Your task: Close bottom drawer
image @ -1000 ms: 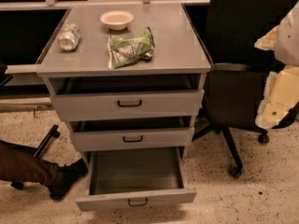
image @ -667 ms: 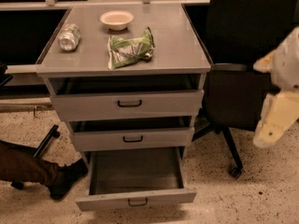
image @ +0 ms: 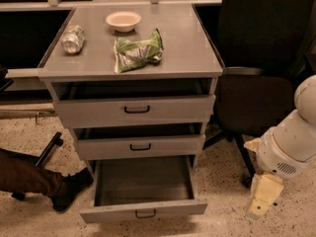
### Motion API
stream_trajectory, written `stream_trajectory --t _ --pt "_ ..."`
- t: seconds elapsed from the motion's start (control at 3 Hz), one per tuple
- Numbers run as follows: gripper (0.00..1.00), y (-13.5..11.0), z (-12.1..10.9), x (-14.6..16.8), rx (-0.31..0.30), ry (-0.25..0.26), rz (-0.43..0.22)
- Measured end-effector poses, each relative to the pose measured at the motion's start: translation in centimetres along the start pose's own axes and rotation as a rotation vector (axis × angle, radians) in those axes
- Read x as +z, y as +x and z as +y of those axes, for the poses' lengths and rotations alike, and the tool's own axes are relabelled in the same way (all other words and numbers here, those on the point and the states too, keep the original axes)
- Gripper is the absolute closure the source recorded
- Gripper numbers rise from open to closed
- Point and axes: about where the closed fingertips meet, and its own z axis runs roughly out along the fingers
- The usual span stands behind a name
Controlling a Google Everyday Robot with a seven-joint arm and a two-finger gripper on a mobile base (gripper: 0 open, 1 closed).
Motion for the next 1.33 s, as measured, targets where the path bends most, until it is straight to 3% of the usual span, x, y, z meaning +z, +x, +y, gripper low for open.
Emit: stream_trajectory --t 0.33,0.67,1.0,1.33 --pt "0.00 0.0 0.0 0.0 0.000 0.000 0.000" --pt "0.00 0.1 0.9 5.5 -0.021 -0.053 -0.006" --pt "0.00 -0.7 3.1 14.6 -0.120 -0.147 -0.018" --pt "0.00 -2.2 5.1 20.7 -0.222 -0.262 -0.062"
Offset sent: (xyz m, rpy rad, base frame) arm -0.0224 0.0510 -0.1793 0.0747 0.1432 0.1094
